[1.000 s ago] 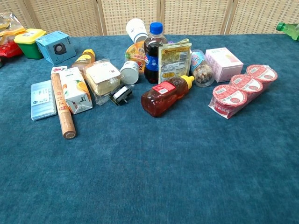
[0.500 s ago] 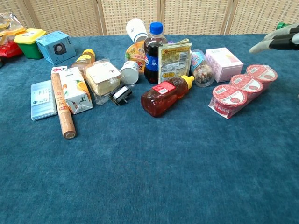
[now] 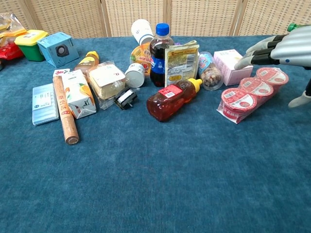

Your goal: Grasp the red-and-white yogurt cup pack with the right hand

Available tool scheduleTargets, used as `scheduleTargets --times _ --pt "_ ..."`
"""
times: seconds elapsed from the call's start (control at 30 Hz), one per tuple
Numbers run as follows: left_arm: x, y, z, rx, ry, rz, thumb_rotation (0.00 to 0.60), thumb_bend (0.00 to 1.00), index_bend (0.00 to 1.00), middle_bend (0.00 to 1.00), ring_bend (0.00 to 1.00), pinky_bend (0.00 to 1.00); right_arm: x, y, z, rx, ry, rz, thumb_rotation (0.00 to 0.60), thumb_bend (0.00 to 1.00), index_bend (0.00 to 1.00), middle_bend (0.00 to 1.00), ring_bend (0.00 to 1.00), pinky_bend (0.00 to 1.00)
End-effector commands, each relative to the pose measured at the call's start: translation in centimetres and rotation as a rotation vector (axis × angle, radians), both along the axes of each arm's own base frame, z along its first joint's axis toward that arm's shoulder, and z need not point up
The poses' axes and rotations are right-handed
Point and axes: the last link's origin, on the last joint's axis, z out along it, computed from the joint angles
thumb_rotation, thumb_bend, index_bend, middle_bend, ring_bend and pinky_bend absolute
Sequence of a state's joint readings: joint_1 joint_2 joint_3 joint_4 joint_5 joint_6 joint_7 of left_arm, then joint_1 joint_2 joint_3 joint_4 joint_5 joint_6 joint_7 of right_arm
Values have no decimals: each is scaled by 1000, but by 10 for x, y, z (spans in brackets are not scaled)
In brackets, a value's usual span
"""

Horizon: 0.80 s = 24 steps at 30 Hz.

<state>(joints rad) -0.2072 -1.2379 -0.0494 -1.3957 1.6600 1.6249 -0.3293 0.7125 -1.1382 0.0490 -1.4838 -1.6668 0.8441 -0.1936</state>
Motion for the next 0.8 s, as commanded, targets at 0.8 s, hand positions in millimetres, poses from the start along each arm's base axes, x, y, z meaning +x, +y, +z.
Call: scheduleTargets --times 0.8 --pt "-2 0 0 1 3 12 600 78 112 0 0 0 22 -25 -26 89 186 74 600 0 18 47 0 0"
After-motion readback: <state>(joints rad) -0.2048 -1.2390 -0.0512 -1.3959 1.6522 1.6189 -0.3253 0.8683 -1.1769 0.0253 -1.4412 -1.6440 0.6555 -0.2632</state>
